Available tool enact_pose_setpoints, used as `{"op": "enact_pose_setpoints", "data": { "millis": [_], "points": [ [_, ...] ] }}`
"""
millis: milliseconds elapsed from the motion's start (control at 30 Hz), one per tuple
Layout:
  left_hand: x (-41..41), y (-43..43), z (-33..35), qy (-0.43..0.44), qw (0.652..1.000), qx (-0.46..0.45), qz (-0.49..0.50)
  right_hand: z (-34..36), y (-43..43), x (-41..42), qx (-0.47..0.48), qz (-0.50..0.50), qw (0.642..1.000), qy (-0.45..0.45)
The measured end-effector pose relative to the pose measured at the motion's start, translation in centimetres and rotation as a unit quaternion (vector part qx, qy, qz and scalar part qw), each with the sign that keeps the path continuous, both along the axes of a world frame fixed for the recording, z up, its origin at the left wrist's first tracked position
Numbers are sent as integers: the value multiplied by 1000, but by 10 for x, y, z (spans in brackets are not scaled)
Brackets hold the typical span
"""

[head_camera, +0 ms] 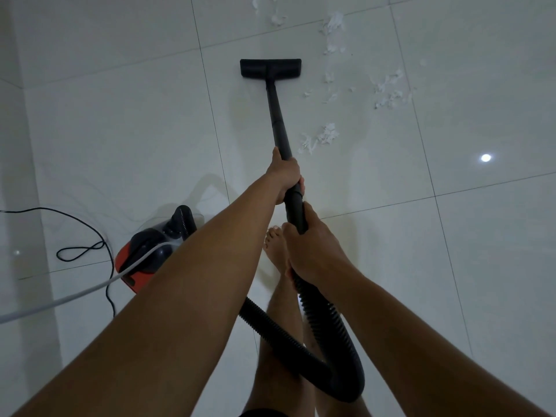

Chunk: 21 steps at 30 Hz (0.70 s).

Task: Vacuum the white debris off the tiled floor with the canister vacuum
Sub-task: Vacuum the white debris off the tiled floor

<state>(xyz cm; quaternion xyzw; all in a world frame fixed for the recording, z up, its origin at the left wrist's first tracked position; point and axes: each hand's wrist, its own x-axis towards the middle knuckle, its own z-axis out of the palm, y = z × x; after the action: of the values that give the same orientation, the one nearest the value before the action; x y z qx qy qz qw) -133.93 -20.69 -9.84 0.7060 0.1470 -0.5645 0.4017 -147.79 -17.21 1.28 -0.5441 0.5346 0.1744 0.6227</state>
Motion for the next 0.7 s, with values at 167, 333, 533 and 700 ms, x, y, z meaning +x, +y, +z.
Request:
{"op": "enact_pose_setpoints", "data": {
  "millis": [167, 333, 533, 700],
  "points": [
    [7, -4, -3, 12, 1000, 1, 10, -1, -6, 8, 2, 18, 1000, 8],
    [32, -26, -7, 12, 1000, 2, 10, -4, -32, 34, -1, 30, 1000, 9],
    [75, -59, -11, 9, 1000, 3, 13, -13, -67, 77, 2, 38, 999, 12],
    [106, -87, -17, -11, 1000, 5, -10, -23, -96, 109, -6, 47, 999, 17]
  ]
}}
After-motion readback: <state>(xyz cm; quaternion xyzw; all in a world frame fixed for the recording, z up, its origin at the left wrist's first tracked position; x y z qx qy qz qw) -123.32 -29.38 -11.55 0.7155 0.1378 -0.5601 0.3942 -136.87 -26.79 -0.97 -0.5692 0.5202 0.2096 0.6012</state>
